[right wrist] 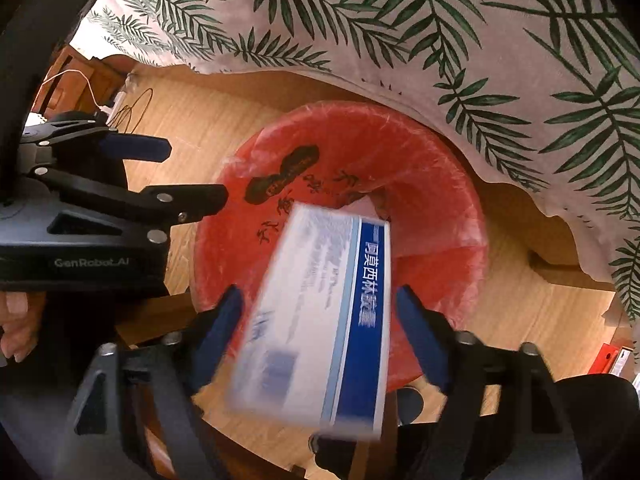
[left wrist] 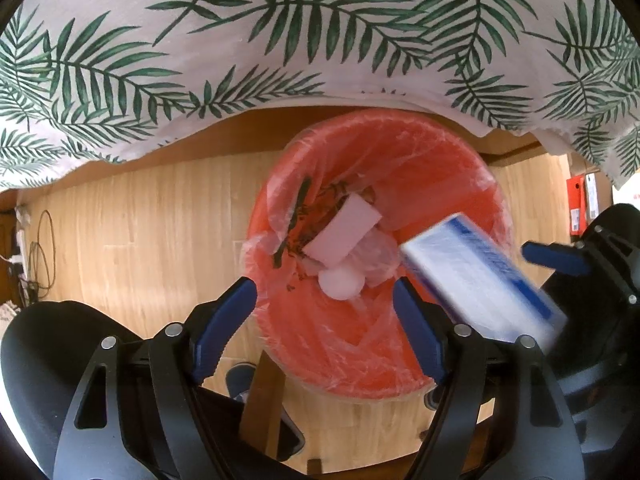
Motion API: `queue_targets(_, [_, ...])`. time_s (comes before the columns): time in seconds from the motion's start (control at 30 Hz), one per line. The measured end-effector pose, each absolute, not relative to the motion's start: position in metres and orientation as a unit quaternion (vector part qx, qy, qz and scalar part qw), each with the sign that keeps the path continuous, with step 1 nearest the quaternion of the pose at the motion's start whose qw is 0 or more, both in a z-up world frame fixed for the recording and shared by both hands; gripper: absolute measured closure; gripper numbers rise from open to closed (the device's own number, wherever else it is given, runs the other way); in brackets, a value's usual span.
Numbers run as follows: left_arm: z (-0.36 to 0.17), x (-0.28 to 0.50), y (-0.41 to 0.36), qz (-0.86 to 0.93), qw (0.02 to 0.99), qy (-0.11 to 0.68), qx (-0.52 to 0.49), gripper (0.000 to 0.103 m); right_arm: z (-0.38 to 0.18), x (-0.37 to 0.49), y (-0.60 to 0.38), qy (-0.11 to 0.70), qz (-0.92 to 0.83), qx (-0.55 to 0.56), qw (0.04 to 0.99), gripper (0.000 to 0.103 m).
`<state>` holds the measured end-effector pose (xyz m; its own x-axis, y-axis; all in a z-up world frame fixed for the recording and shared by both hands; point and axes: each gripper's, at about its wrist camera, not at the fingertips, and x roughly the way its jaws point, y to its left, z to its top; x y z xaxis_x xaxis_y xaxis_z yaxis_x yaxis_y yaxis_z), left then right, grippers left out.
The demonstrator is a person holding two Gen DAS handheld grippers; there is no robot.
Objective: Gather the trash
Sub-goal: 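Lower the medicine box into the red bin with the right tool, then raise both tools from the bin and approach the bed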
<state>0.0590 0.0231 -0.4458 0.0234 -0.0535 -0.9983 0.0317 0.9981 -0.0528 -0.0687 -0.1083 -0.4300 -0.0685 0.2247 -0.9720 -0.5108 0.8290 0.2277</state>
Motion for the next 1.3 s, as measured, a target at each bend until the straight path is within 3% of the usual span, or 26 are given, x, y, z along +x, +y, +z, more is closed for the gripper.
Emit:
queue_targets(0.5, [-0.413, 0.051, 0.021, -0.031, 0.742, 0.670, -0.004, 0.028, -0.381, -0.068, -0.131, 0.627, 0.260, -0.089, 0.729, 0.005])
queue_targets(0.67, [-0.365, 0.047, 0.022, -0.038, 0.771, 0.636, -0.008, 0.028, -0.339, -0.071, -0.147, 0.599, 0.233, -0.084, 0.762, 0.005])
queue_targets(0.87, [-0.271, 0.059, 0.021, -0.047, 0.831, 0.555, 0.008, 0.028, -0.249, -0.056, -0.166, 0.520, 0.213, -0.094, 0.822, 0.005])
queue_targets(0.97, [-0.235, 0.076, 0.022, -0.052, 0.854, 0.518, 0.008, 0.020, -0.211, -0.034, -0.170, 0.480, 0.197, -0.103, 0.848, 0.005])
queue_targets(1.3, [-0.180, 0.224, 0.022, -0.070, 0.884, 0.460, 0.045, 0.020, -0.155, 0.131, -0.170, 0.420, 0.156, -0.087, 0.890, 0.005])
